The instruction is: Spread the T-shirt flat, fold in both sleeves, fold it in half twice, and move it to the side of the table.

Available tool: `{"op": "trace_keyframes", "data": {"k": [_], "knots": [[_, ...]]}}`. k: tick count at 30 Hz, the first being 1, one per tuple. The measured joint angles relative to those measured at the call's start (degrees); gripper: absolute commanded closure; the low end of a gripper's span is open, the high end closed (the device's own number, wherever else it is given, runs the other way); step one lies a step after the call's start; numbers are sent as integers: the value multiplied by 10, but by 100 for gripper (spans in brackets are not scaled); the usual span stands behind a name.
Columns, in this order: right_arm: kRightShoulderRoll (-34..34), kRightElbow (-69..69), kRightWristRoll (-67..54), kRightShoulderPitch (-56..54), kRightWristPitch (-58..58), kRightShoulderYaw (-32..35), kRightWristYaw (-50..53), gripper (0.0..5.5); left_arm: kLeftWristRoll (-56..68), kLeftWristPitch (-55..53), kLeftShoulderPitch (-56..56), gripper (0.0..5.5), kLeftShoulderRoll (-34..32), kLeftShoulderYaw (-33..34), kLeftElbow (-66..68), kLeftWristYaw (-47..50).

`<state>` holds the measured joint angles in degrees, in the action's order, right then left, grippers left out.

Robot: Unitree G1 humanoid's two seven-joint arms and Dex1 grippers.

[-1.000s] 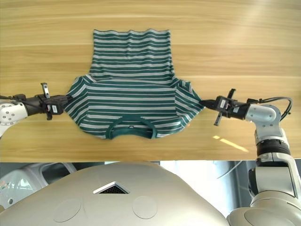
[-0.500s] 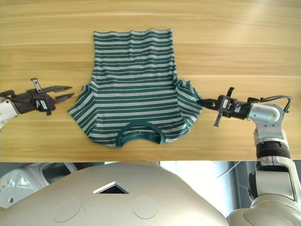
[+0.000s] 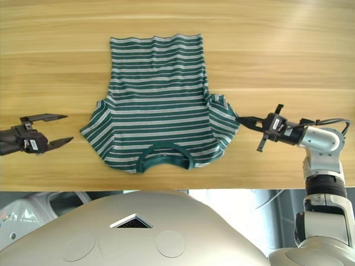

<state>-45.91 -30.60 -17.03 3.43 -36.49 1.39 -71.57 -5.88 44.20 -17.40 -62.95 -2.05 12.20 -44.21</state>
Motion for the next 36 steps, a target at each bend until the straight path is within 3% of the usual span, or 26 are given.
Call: {"op": "trace_keyframes", "data": {"k": [5,10,21,36], "knots": [[0,8,0,2,5,5,0,550,-133,-21,73,58,46,-31,26,69],[0,14,0,3,10,9,0,550,-178,-20,112,58,56,-57,30,91],[0,25,0,12,12,14,0,550,-164,-7,87,262,43,-87,12,87],[4,28,1,12,13,14,0,550,-189,-11,103,497,30,-103,44,91]]}}
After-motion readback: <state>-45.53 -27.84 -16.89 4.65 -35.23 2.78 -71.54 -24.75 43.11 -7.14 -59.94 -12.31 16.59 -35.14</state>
